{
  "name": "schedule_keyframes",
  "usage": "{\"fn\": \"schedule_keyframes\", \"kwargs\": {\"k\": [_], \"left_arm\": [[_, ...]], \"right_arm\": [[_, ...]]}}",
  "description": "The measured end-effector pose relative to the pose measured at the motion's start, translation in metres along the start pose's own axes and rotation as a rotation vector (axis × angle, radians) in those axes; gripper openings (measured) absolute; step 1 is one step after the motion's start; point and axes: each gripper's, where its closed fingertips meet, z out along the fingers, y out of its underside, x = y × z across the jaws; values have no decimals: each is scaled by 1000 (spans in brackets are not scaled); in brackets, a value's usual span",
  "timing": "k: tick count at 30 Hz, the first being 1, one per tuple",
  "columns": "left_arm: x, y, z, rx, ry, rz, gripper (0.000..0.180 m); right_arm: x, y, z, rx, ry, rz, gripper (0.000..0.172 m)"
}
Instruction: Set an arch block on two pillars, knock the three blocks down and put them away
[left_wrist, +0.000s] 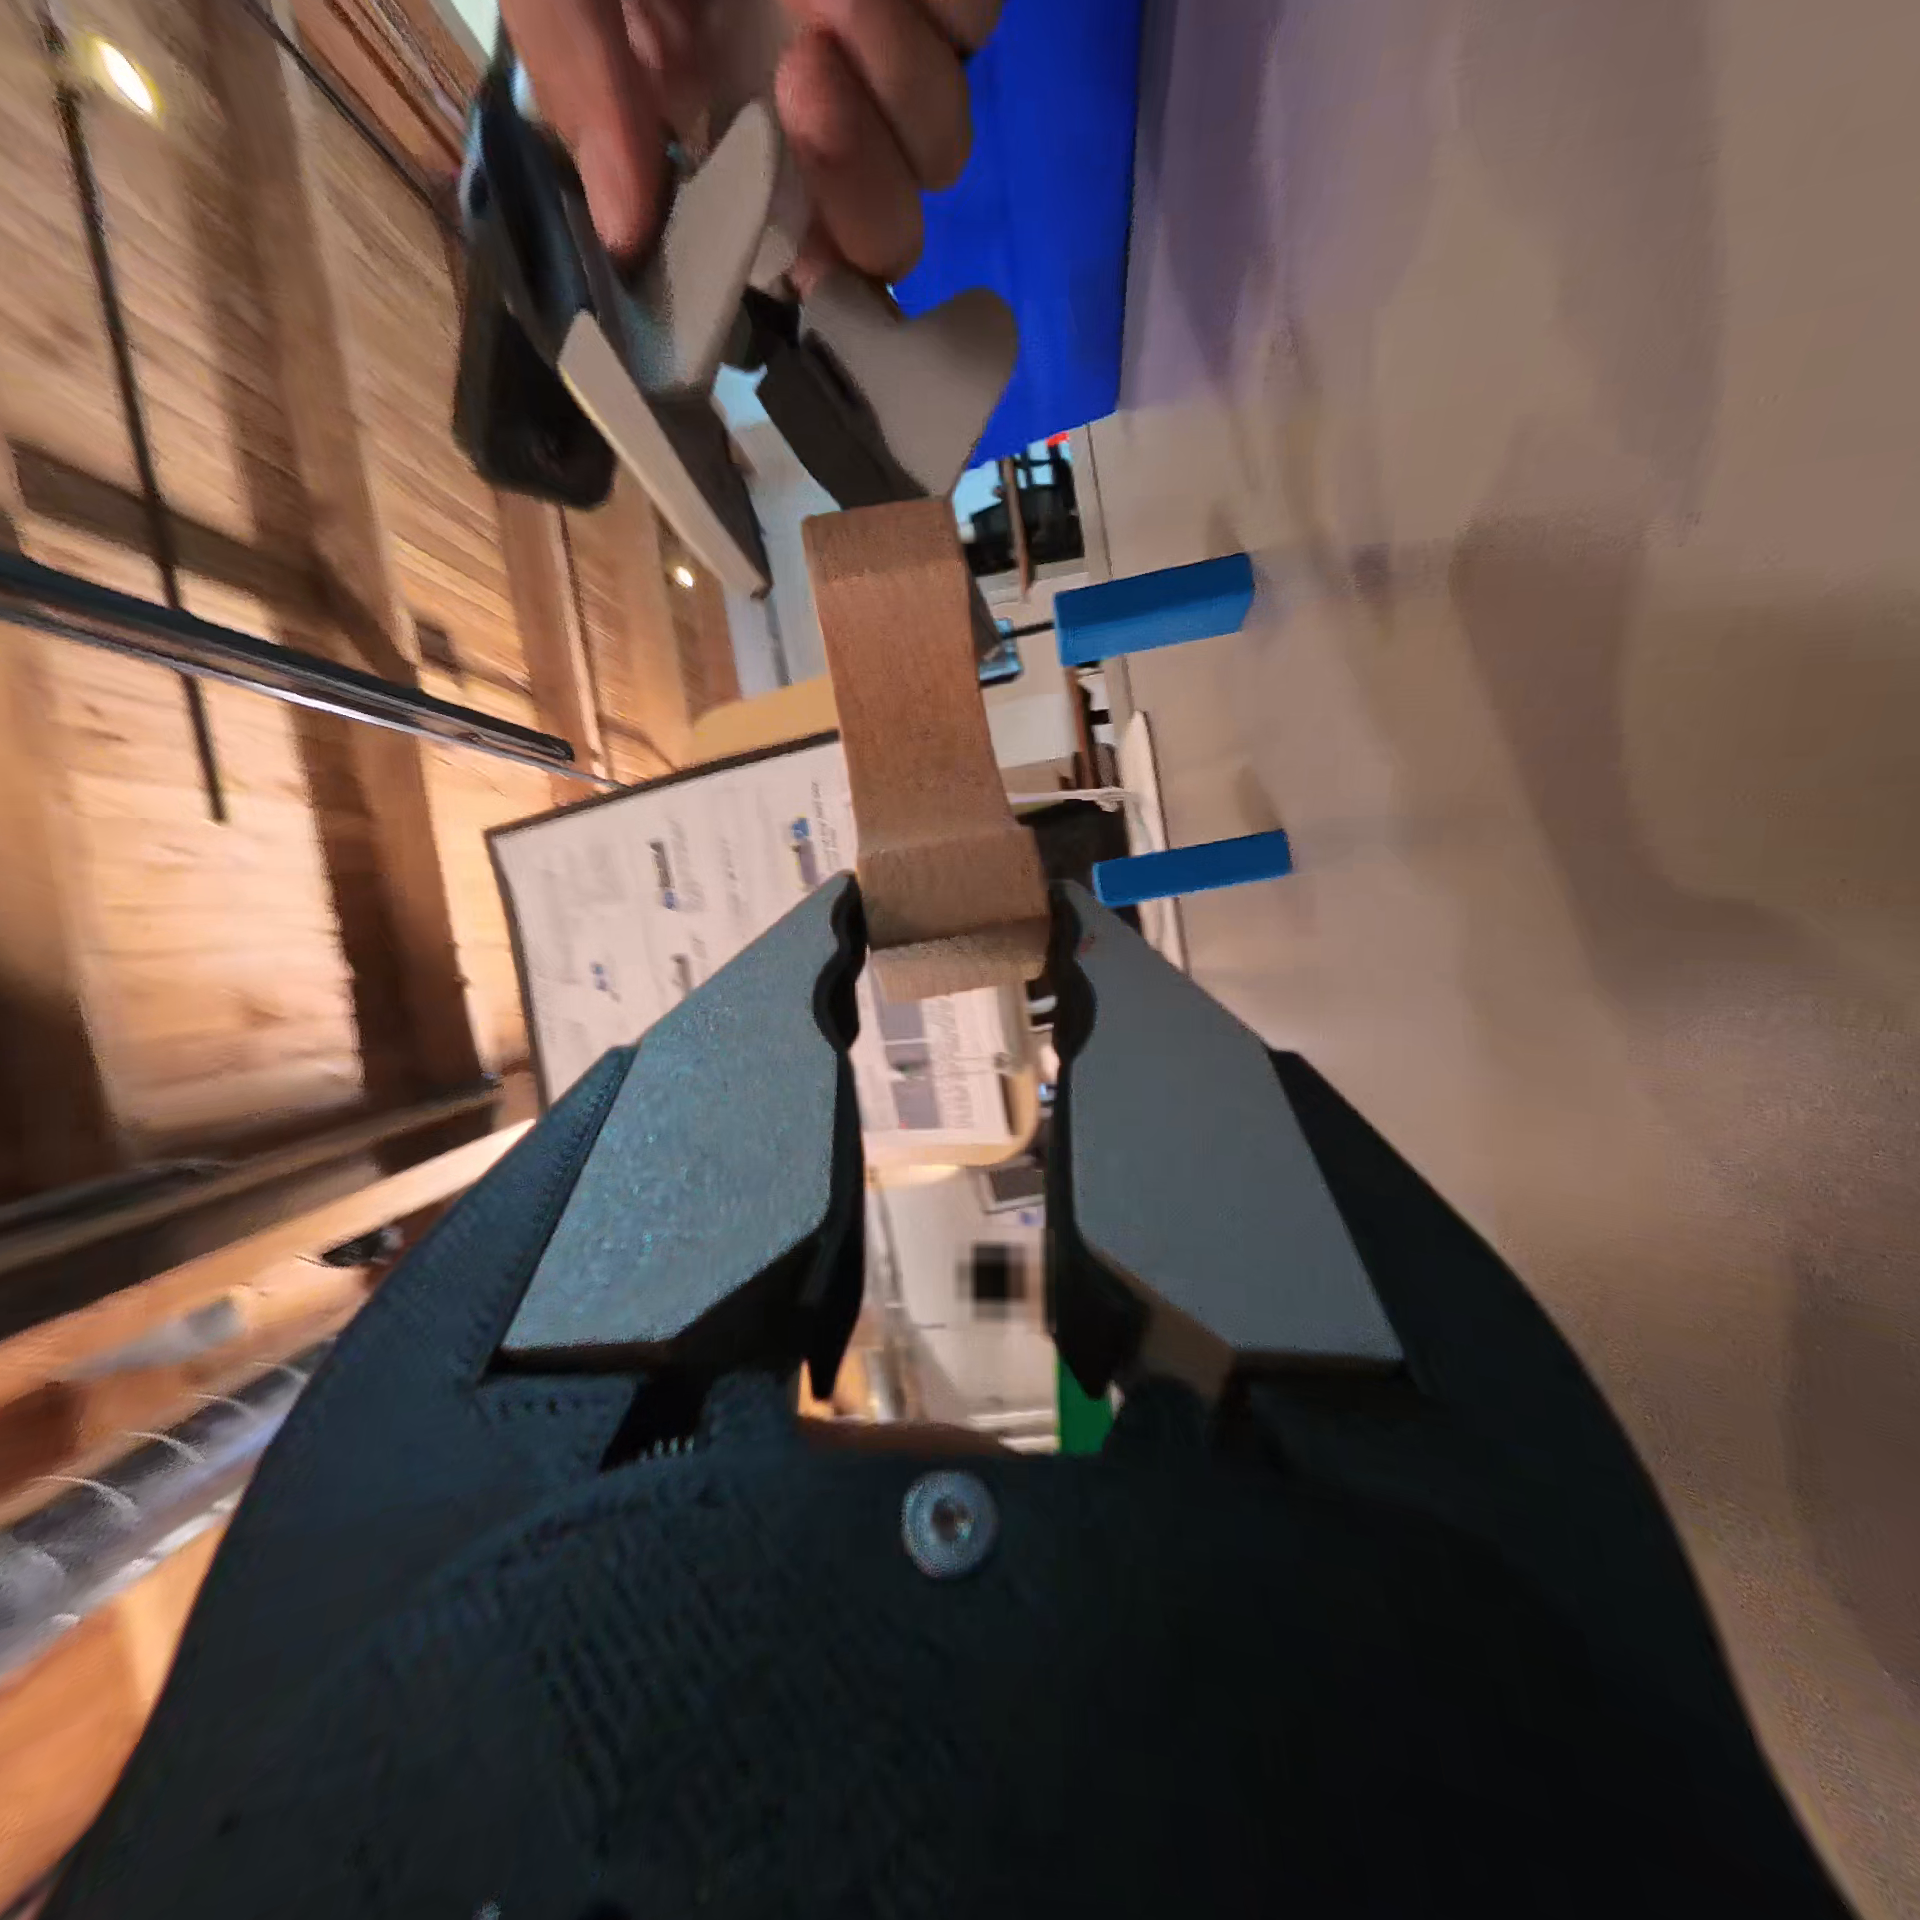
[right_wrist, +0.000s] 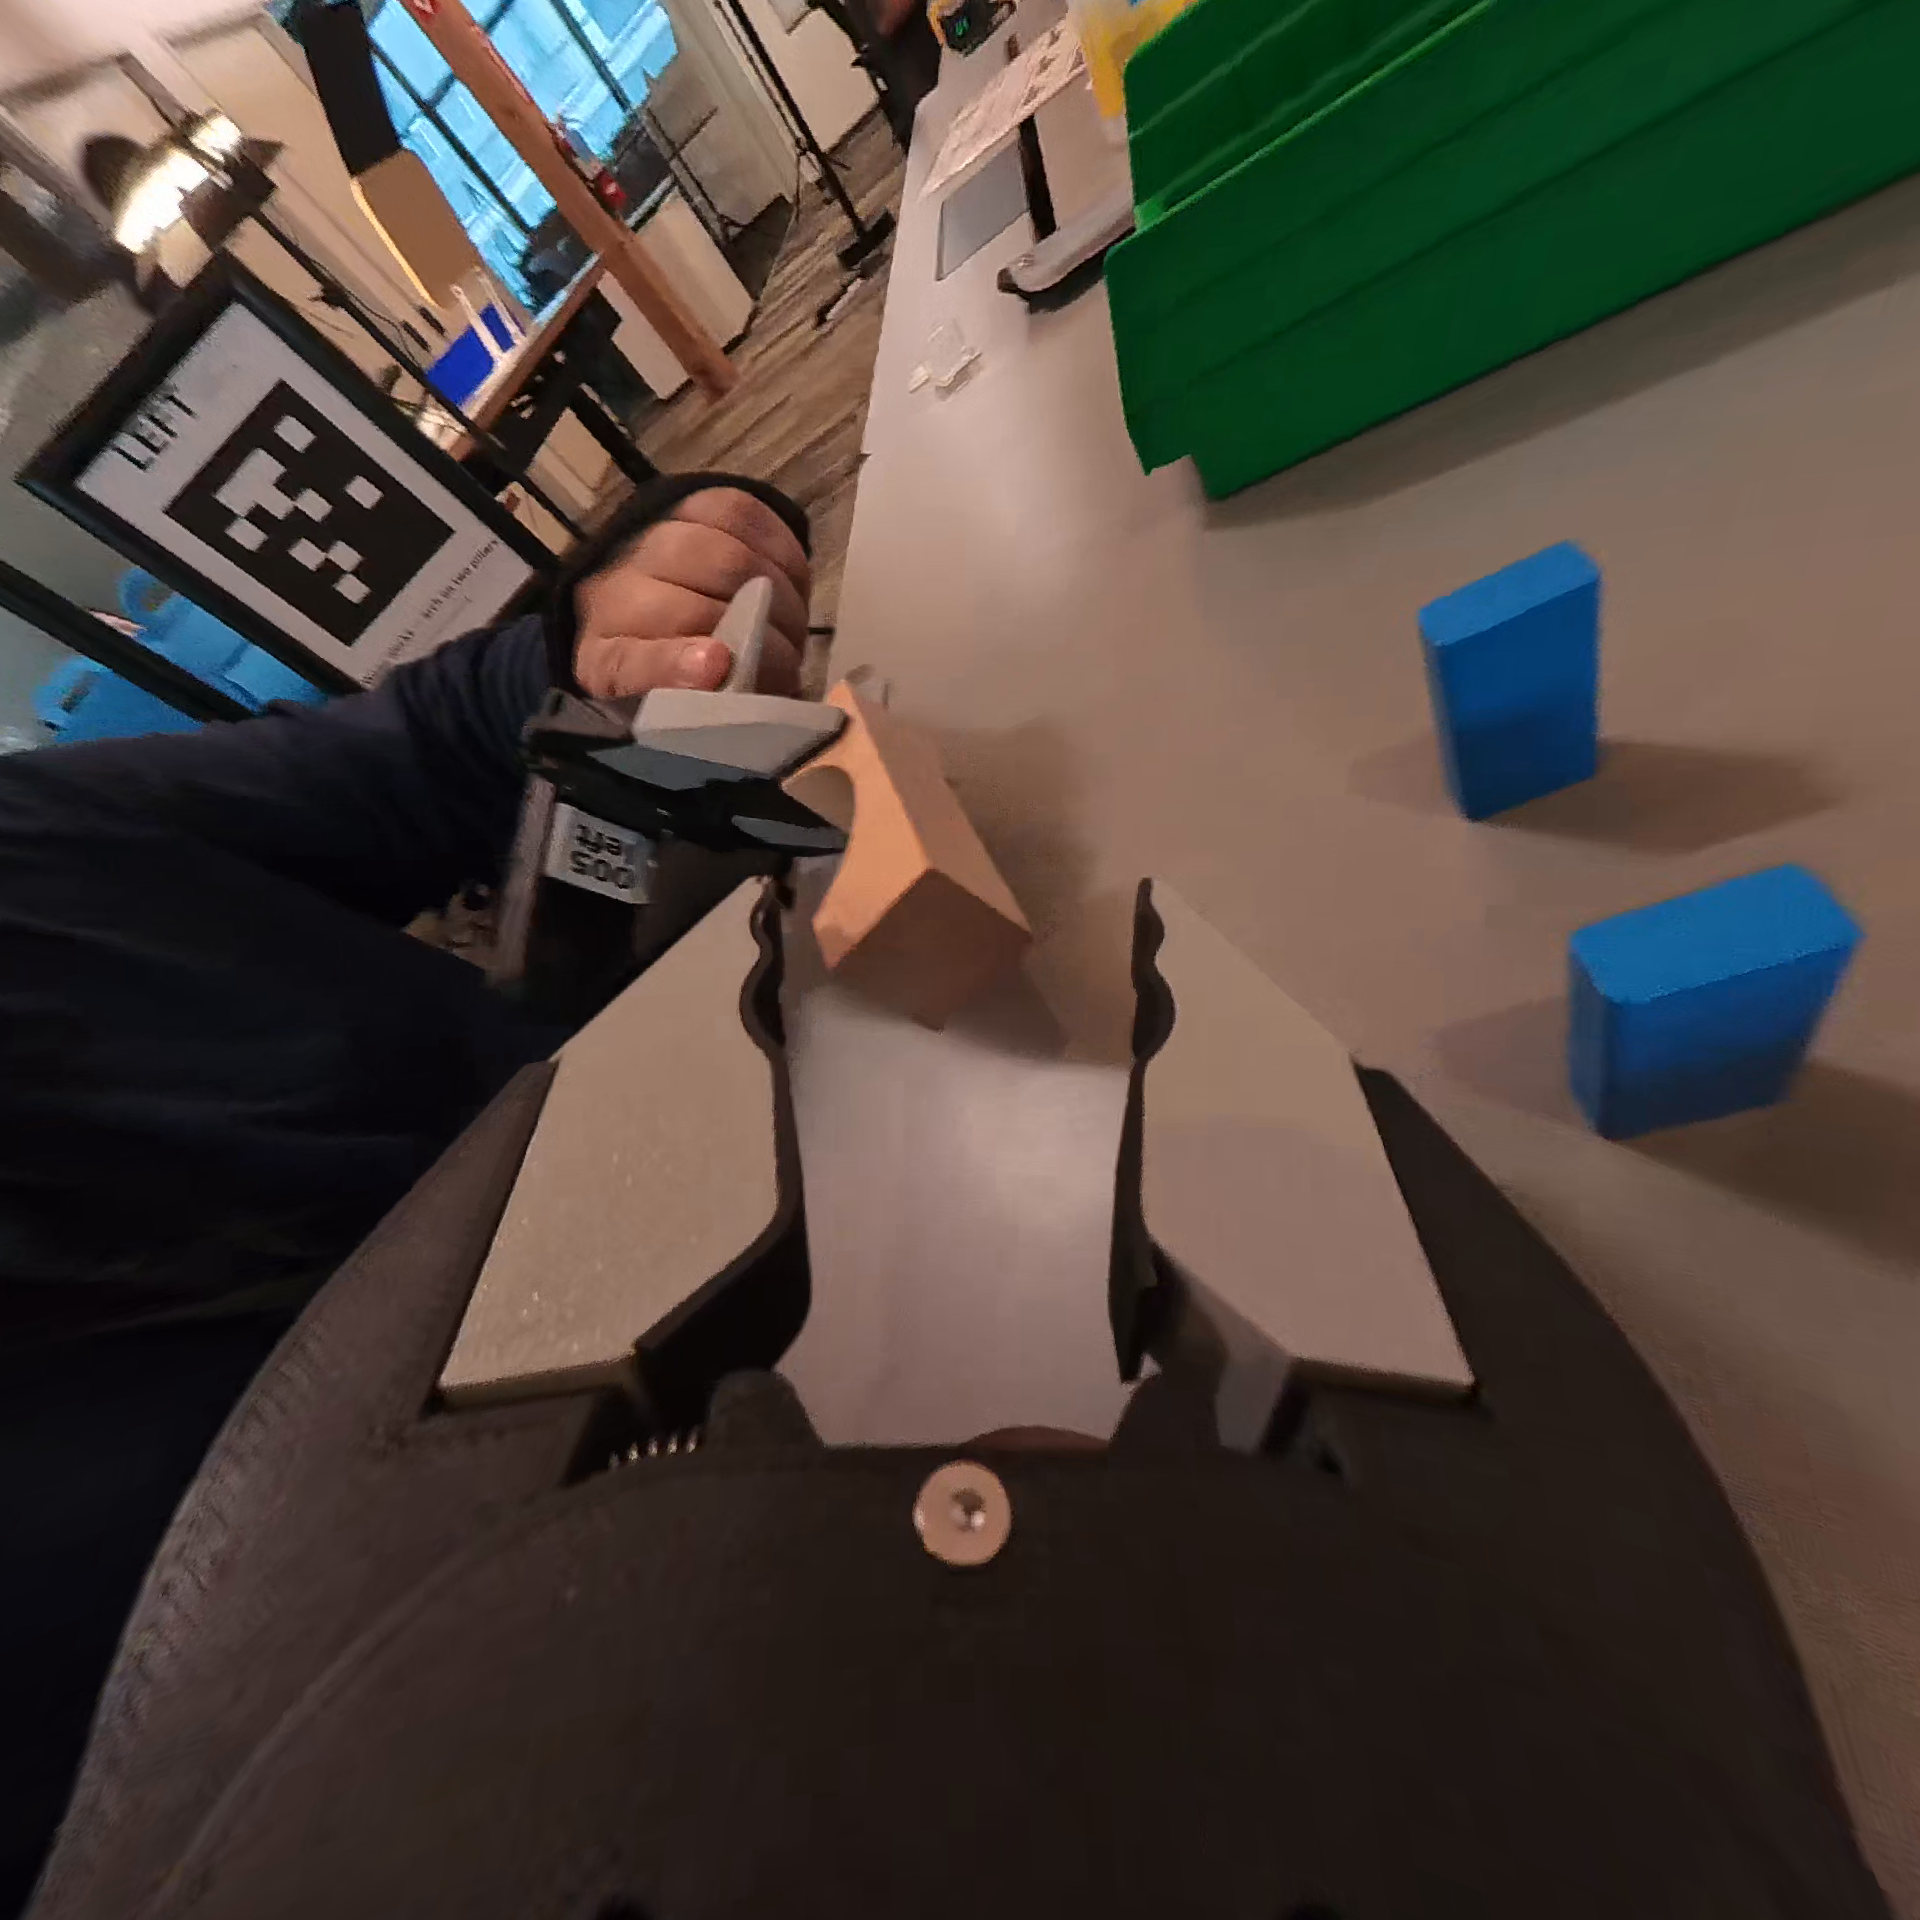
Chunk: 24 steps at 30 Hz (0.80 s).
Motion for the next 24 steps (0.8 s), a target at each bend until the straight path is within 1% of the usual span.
{"fn": "schedule_keyframes", "kwargs": {"k": [2, 3, 5, 7, 10, 11, 13, 14, 15, 17, 18, 19, 20, 22, 24], "left_arm": [[3, -1, 2, 7, -4, 49, 33], [2, -2, 3, 12, -13, 60, 33], [-1, -5, 4, 19, -45, 80, 33], [-9, -5, 5, 7, -92, 93, 33], [-13, -8, 9, 5, -114, 112, 33], [-14, -9, 10, 10, -116, 124, 33], [-13, -11, 13, 9, -115, 129, 33], [-13, -9, 15, 1, -118, 130, 33], [-13, -7, 17, -7, -122, 130, 33], [-12, -2, 20, -23, -117, 113, 32], [-10, 0, 22, -28, -101, 90, 32], [-7, 2, 23, -32, -89, 67, 32], [-6, 2, 23, -26, -91, 60, 32], [-6, 2, 23, -17, -109, 76, 32], [-9, 2, 21, -14, -134, 95, 32]], "right_arm": [[-11, 0, 3, 5, -74, 32, 66], [-12, -2, 4, 13, -90, 45, 63], [-11, -4, 6, 30, -101, 72, 51], [-12, 0, 7, 15, -122, 95, 38], [-14, -1, 7, 22, -135, 98, 36], [-14, -2, 6, 30, -137, 92, 32], [-17, -5, 3, 51, -153, 94, 17], [-19, -7, 1, 64, -170, 94, 3], [-19, -10, -1, 81, -173, 96, 0], [-16, -7, -3, 66, -157, 92, 0], [-13, -4, -3, 55, -133, 91, 6], [-9, -3, -2, 50, -107, 96, 28], [-7, -3, -1, 48, -90, 93, 38], [-7, -4, -2, 48, -86, 75, 31], [-8, -2, -1, 38, -98, 76, 32]]}}
